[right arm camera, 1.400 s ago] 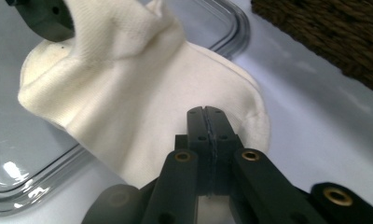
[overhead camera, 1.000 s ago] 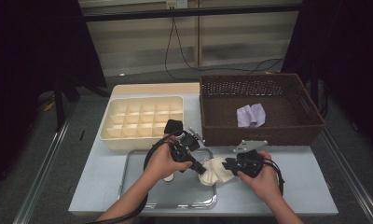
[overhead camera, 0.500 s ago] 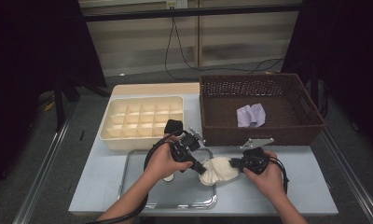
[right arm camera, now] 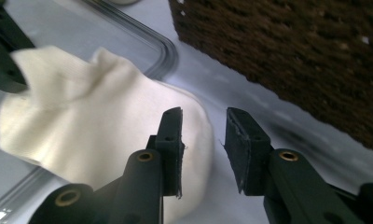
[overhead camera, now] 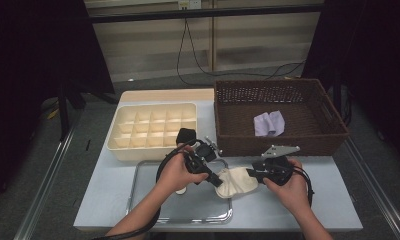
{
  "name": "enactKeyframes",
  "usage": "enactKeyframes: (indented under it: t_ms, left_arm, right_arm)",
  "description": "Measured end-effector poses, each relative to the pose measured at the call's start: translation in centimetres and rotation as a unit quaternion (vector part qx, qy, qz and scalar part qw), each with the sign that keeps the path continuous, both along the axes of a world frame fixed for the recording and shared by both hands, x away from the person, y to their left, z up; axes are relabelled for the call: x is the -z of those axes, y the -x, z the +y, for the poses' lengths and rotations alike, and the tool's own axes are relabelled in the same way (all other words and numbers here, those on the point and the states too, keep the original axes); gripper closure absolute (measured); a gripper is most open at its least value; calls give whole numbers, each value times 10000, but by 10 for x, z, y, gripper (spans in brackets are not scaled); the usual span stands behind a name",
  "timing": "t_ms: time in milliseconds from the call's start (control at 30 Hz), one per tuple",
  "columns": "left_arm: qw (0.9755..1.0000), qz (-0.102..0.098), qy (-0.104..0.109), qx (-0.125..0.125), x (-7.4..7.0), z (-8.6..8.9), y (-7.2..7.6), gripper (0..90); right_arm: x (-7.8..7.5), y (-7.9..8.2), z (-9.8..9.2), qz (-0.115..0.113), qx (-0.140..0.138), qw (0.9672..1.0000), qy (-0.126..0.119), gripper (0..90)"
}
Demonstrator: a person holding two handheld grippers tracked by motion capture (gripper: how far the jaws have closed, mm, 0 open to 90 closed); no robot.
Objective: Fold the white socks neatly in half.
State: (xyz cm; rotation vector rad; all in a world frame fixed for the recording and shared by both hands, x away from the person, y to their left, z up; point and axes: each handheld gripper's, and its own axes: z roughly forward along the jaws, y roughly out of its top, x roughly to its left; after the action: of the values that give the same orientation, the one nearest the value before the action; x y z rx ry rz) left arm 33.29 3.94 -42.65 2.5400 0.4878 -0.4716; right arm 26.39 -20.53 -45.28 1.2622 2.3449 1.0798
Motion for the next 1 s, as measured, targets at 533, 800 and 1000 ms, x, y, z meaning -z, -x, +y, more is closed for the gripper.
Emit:
enactKeyframes:
  t_ms: [533, 800, 1000]
  left_arm:
    - [10000, 35, -3, -34, -7, -1, 0, 852]
    - [9998, 79, 108, -120, -10, -8, -4, 848]
    - [9999, 42, 96, -43, -8, -17, -4, 849]
  right_arm:
    - [14, 13, 58, 412, -1397, 9893, -44, 900]
    - [16, 13, 54, 519, -1404, 9886, -168, 900]
    - [16, 8, 39, 445, -1101, 9929, -102, 896]
